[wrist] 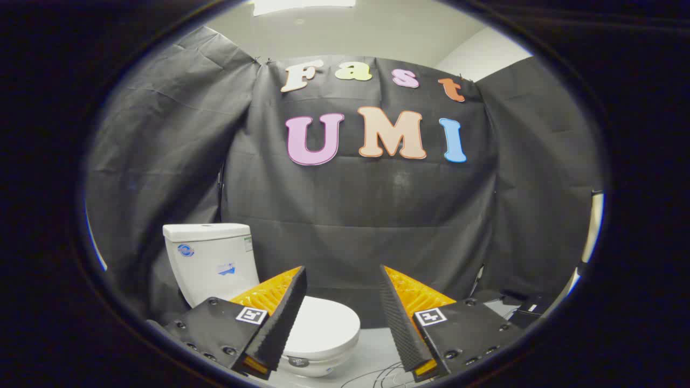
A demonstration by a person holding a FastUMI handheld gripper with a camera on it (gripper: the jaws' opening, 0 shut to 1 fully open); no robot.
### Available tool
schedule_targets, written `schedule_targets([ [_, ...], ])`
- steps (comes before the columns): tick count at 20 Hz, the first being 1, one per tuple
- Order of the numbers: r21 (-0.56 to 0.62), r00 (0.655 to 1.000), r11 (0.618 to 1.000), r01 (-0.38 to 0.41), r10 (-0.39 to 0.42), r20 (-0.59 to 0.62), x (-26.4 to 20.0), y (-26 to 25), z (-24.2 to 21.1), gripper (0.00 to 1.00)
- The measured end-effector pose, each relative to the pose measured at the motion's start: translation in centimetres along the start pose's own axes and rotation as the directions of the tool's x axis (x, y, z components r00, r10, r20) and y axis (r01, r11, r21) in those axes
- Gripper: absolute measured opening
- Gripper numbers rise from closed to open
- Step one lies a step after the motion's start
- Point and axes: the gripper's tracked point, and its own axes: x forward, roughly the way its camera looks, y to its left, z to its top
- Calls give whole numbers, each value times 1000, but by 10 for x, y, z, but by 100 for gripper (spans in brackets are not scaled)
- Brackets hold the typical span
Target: Open the toilet lid.
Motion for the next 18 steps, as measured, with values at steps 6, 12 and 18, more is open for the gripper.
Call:
schedule_targets([
  [6,3,999,1000,21,-21,47,-2,-2,10,83],
  [12,-16,994,998,67,-66,87,-5,-9,18,83],
  [18,-29,991,993,115,-113,74,-3,-15,13,83],
])
